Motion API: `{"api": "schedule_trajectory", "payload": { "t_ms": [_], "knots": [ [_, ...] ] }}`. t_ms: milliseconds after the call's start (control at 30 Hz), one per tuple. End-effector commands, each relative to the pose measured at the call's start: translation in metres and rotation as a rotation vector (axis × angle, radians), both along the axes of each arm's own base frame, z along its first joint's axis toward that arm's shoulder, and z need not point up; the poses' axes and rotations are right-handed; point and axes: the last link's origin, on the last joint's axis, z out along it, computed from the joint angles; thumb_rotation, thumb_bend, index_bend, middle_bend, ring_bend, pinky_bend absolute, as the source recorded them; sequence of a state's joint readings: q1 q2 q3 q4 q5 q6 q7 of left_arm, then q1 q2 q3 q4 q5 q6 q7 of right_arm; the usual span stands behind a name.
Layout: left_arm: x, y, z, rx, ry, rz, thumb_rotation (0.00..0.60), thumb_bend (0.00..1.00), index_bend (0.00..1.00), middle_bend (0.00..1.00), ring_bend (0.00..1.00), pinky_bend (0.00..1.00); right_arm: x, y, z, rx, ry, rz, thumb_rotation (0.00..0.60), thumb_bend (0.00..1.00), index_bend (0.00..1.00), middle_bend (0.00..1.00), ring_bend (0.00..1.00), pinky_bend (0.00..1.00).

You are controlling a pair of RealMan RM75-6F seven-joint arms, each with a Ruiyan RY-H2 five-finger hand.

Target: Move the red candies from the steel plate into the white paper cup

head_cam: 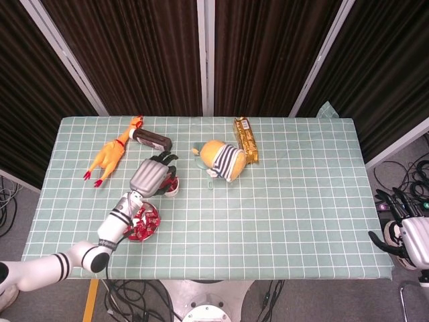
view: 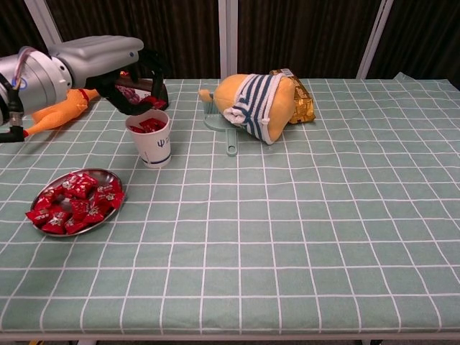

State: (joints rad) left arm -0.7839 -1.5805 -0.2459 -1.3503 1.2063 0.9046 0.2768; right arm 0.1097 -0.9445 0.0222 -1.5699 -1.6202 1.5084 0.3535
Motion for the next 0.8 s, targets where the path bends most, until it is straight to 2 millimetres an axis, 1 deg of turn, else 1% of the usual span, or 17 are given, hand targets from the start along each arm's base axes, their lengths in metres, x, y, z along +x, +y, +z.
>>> {"api": "schedule_trajectory", "payload": {
  "t_ms": [33,133,233,333,467,600,700,800],
  "knots": [
    [-0.002,0.002,-0.007,-0.003,0.03,0.009,0.6,0.39,0.56,0.3,0.15,0.33,0.0,0.0,0.001,-0.002,0.0,-0.001,0.6,0.21,0.08,0.2,0.0,0.14],
    [-0.009,0.003,-0.008,-0.003,0.075,0.025,0.6,0.38,0.48,0.28,0.15,0.33,-0.001,0.001,0.001,-0.003,0.0,-0.002,0.6,0.21,0.08,0.2,0.0,0.14],
    [-0.011,0.001,-0.004,-0.004,0.068,0.049,0.6,0.35,0.33,0.25,0.15,0.33,-0.001,0.001,0.001,-0.005,-0.001,-0.001,0.6,0.21,0.08,0.2,0.0,0.14],
    [-0.013,-0.003,0.002,0.026,0.068,0.041,0.6,0.32,0.28,0.24,0.15,0.33,0.0,0.001,0.0,-0.005,-0.003,0.003,0.6,0.21,0.08,0.2,0.0,0.14],
    [-0.017,-0.013,0.015,0.043,0.032,0.041,0.6,0.31,0.28,0.24,0.15,0.33,0.002,0.001,0.001,-0.006,-0.003,0.01,0.6,0.21,0.08,0.2,0.0,0.15],
    [-0.031,-0.033,0.03,0.055,-0.005,0.052,0.6,0.3,0.29,0.24,0.15,0.33,0.002,0.0,0.001,-0.006,-0.002,0.012,0.6,0.21,0.08,0.2,0.0,0.15],
    [-0.045,-0.047,0.038,0.063,-0.018,0.065,0.6,0.3,0.34,0.24,0.15,0.33,0.003,-0.001,-0.001,0.0,-0.004,0.017,0.6,0.21,0.08,0.2,0.0,0.15],
    [-0.059,-0.06,0.043,0.064,-0.03,0.087,0.6,0.3,0.42,0.24,0.15,0.33,0.004,-0.001,-0.001,0.0,-0.005,0.021,0.6,0.21,0.08,0.2,0.0,0.15]
  ]
}}
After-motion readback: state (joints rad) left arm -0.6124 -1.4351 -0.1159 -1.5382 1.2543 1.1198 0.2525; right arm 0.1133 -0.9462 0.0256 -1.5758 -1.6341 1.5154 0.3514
